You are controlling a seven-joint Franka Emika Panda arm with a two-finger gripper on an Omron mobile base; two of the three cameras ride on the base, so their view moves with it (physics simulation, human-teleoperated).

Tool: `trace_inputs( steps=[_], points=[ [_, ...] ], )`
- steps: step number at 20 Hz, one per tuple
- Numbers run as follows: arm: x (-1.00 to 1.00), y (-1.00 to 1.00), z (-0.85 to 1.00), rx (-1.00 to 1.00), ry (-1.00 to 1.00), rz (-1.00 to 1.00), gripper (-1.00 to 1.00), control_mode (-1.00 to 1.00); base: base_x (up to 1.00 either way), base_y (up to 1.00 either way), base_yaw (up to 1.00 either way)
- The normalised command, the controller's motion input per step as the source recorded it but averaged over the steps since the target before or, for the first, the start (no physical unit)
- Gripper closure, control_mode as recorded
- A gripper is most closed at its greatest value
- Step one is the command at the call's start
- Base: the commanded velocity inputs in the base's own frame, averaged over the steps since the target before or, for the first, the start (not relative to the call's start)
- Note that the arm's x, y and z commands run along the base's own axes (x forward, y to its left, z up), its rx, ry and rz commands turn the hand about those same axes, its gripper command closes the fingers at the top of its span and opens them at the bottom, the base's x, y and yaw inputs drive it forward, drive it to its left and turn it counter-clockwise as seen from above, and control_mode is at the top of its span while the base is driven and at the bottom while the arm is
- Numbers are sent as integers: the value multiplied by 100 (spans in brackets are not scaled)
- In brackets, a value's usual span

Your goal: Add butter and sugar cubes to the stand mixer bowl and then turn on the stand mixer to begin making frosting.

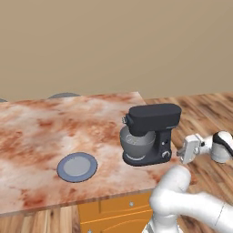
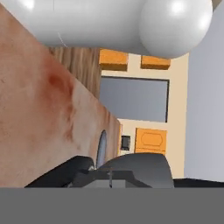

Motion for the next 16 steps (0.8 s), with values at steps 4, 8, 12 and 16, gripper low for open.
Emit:
trace_inputs(
  steps=[4, 8, 12, 16],
  points=[
    [-57, 95, -100, 0, 3, -59, 100, -100, 0, 0, 0],
    [-33, 55, -99, 0, 14, -42, 100, -100, 0, 0, 0],
    [-10, 54, -65, 0, 24, -23, 100, -100, 0, 0, 0],
    [-2, 53, -17, 0, 31, -1, 100, -100, 0, 0, 0]
  ],
)
